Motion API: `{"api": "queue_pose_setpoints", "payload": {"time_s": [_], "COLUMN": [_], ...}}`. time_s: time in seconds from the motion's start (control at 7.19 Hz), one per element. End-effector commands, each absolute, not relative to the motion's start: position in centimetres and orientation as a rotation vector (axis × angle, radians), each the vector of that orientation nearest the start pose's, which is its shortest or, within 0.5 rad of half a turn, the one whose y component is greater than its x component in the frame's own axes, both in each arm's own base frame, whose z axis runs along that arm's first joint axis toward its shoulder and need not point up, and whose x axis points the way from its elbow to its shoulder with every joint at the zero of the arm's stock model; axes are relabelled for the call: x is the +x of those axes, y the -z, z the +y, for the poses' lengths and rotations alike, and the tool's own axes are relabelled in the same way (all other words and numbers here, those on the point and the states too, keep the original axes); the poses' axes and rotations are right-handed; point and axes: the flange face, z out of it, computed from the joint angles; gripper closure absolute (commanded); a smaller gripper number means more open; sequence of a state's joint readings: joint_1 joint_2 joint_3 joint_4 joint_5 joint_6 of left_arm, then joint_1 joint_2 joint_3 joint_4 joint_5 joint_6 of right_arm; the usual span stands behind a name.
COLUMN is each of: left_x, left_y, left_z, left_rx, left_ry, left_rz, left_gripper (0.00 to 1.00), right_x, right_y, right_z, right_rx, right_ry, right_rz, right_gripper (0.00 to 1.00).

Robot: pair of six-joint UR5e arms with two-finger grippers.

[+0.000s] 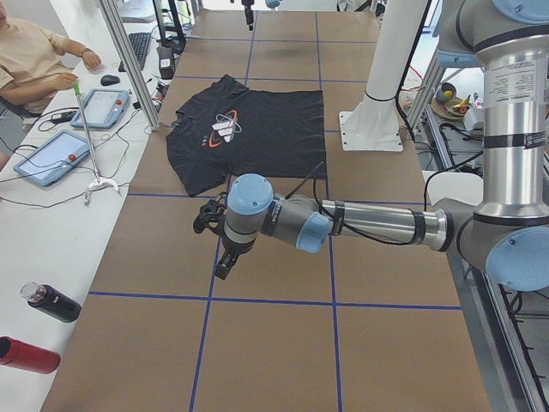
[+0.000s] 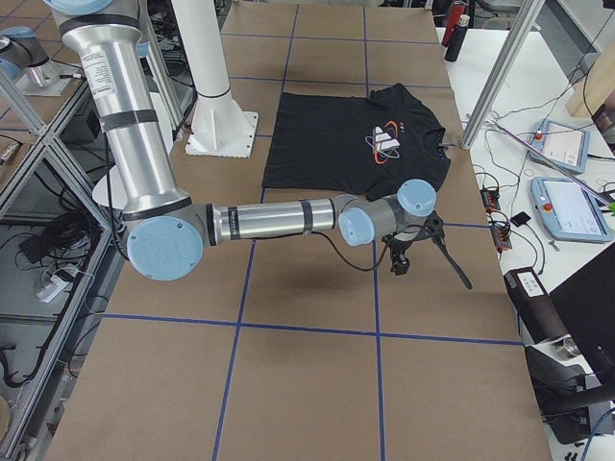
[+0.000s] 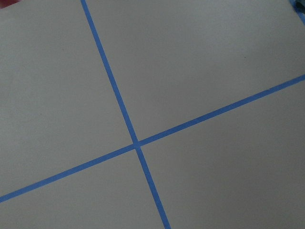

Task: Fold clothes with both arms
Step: 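Move the right gripper to the shirt shoulder farthest from the robot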

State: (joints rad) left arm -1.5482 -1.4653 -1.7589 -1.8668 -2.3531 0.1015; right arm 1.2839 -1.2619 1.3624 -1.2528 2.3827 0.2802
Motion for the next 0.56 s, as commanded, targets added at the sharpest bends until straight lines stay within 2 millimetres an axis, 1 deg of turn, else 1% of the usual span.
{"api": "queue_pose_setpoints", "payload": {"time_s": [0.0, 0.14, 0.28, 0.42], "left_x": [-5.2, -5.1, -5.1, -5.1], "left_y": [-58.1, -58.1, -57.8, -57.7], "left_z": [-46.6, -46.6, -46.7, -46.7], "left_rx": [0.389, 0.388, 0.41, 0.428], "left_ry": [-0.267, -0.266, -0.279, -0.286], "left_rz": [0.762, 0.761, 0.758, 0.758], "left_gripper": [0.0, 0.0, 0.0, 0.0], "right_x": [-23.1, -28.0, -30.6, -32.8], "right_y": [-50.0, -47.6, -47.0, -47.1], "right_z": [-66.1, -67.1, -67.8, -68.3], "right_rx": [0.271, 0.275, 0.261, 0.238], "right_ry": [0.06, -0.079, -0.179, -0.284], "right_rz": [-0.794, -0.777, -0.822, -0.868], "right_gripper": [0.0, 0.01, 0.01, 0.01]}}
